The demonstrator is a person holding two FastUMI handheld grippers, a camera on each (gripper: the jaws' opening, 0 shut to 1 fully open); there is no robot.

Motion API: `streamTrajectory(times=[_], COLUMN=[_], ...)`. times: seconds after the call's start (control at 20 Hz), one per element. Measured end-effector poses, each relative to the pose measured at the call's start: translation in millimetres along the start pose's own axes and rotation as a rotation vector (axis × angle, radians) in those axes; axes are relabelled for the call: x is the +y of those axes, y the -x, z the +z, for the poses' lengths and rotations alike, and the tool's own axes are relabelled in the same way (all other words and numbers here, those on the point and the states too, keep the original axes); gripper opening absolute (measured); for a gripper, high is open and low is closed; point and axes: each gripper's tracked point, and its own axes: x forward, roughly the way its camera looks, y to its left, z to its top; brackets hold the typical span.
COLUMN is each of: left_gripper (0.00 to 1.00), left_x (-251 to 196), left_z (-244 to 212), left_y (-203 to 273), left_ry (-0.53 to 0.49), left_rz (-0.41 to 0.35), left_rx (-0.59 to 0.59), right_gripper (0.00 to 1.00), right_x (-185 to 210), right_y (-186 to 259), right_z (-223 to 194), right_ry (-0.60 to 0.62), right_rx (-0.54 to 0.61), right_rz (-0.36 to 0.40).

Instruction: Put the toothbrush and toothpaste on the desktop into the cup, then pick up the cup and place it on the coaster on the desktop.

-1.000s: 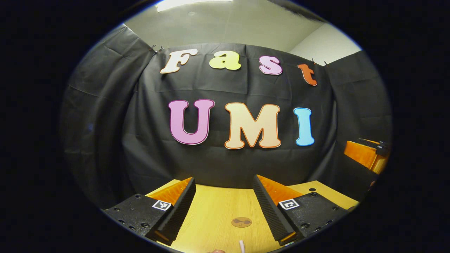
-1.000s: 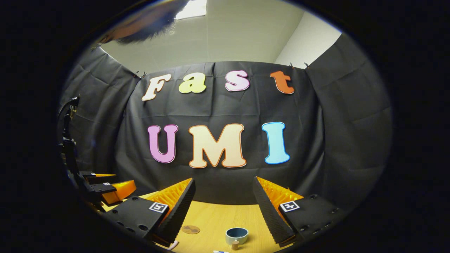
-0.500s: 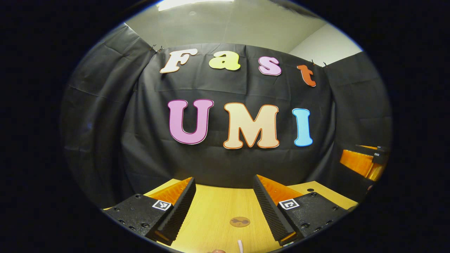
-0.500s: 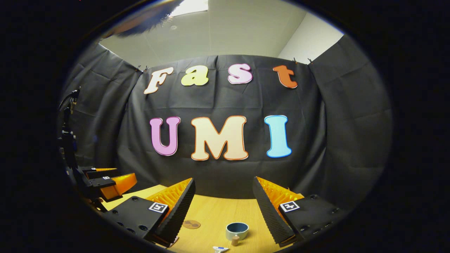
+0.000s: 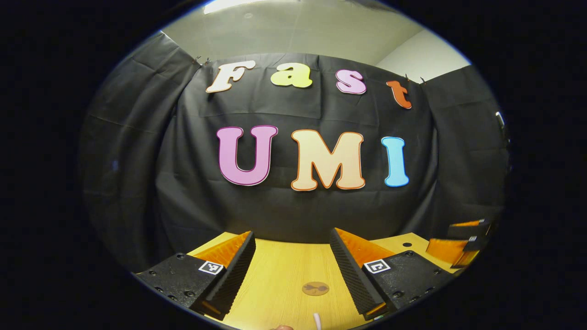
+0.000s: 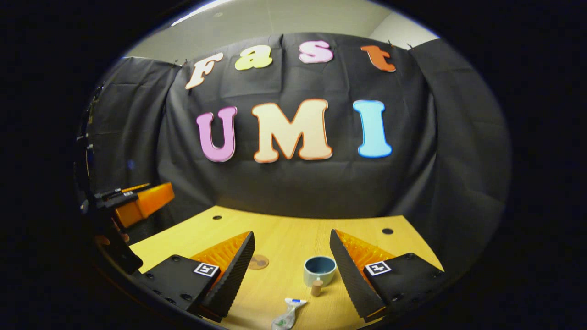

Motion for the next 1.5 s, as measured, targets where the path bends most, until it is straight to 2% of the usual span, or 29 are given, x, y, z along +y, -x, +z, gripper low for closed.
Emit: streamTrajectory(times=[0.3,0.9,1.35,1.5], left_gripper=[0.95,0.95,0.95,0.95], left_x=[8,30,36,36], left_z=[-12,-43,-62,-68], left_y=[-8,-19,-22,-24], left_ry=[0.01,0.01,0.004,0.01], left_rz=[0.002,0.037,0.042,0.04], left_rx=[0.033,0.111,0.16,0.176], right_gripper=[0.99,0.96,0.97,0.87], right_x=[0,-9,-9,-10], right_y=[-17,-33,-30,-29], right_z=[-95,-224,-268,-277], right_ry=[-0.023,0.019,0.033,0.009], right_rx=[0.289,0.679,0.862,0.935], right_rz=[0.007,-0.05,-0.064,-0.073])
